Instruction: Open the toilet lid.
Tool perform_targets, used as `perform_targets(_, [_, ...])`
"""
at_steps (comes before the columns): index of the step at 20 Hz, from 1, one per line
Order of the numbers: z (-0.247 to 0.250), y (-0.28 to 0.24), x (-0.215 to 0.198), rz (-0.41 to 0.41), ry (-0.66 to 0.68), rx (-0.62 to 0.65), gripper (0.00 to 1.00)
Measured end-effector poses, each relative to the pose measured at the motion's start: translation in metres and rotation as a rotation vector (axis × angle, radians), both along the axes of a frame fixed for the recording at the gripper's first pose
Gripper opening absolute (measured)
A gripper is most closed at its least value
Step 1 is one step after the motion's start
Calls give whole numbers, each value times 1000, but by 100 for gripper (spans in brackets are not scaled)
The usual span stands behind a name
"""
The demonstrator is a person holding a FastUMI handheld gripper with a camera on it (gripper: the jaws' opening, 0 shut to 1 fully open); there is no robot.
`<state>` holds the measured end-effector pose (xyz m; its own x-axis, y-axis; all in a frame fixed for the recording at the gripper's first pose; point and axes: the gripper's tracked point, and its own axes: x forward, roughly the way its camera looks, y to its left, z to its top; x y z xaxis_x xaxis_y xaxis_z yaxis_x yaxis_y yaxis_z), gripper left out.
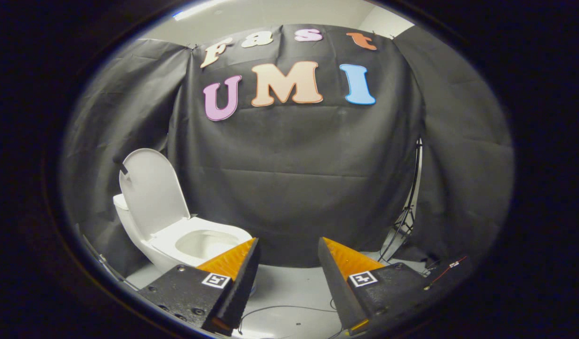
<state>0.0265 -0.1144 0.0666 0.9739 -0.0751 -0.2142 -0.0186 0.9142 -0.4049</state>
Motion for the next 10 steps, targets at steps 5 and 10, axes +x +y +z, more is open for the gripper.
perform_targets(5, [1, 3, -6, 41, -34, 19, 76])
perform_targets(10, [6, 12, -10, 84, -61, 22, 76])
